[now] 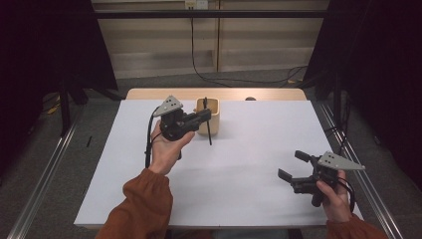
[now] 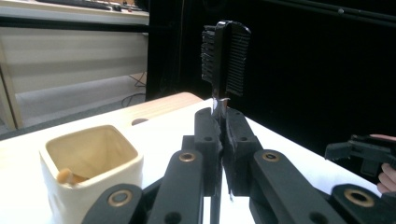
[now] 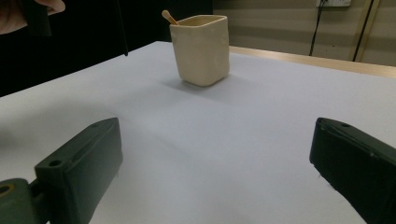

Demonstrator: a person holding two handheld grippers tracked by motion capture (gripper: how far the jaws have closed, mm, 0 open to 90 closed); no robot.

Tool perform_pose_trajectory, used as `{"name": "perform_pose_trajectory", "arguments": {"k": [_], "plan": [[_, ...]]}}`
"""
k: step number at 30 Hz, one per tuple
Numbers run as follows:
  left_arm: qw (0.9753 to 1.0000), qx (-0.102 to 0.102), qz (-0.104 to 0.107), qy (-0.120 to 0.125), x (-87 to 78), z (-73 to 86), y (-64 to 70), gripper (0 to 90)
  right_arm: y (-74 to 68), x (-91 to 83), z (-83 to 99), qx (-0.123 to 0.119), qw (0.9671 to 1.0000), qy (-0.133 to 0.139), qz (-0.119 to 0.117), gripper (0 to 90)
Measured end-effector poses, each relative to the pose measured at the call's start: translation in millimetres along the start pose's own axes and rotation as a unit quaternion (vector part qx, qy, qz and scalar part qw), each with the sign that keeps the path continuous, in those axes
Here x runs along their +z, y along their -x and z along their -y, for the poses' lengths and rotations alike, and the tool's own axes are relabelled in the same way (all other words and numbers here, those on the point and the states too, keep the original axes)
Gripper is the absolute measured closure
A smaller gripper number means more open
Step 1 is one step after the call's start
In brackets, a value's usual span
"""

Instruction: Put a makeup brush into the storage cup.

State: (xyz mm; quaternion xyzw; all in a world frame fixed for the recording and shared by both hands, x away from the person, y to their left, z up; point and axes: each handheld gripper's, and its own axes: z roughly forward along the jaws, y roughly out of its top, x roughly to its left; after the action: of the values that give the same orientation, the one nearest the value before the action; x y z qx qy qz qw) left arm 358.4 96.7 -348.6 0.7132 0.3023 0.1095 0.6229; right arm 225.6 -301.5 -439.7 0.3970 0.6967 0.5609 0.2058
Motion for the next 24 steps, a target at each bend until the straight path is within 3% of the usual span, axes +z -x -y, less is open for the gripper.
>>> {"name": "perform_pose_trajectory", "arguments": {"k": [8,14,24], "plan": [[0.9998,0.010,-0.013,0.011,0.6,-17.7,-6.9,85.6,1.5,2.1,2.8,0.001,0.9999,-0.006,0.010,2.3],[0.9993,0.031,-0.019,0.006,7.6,-27.6,-4.4,85.6,1.8,3.8,3.2,0.008,0.9999,-0.002,0.012,1.6],[0.9987,0.023,-0.039,0.025,19.2,-46.2,-16.7,85.6,0.1,4.9,3.9,0.006,0.9999,0.005,0.014,1.5]]}}
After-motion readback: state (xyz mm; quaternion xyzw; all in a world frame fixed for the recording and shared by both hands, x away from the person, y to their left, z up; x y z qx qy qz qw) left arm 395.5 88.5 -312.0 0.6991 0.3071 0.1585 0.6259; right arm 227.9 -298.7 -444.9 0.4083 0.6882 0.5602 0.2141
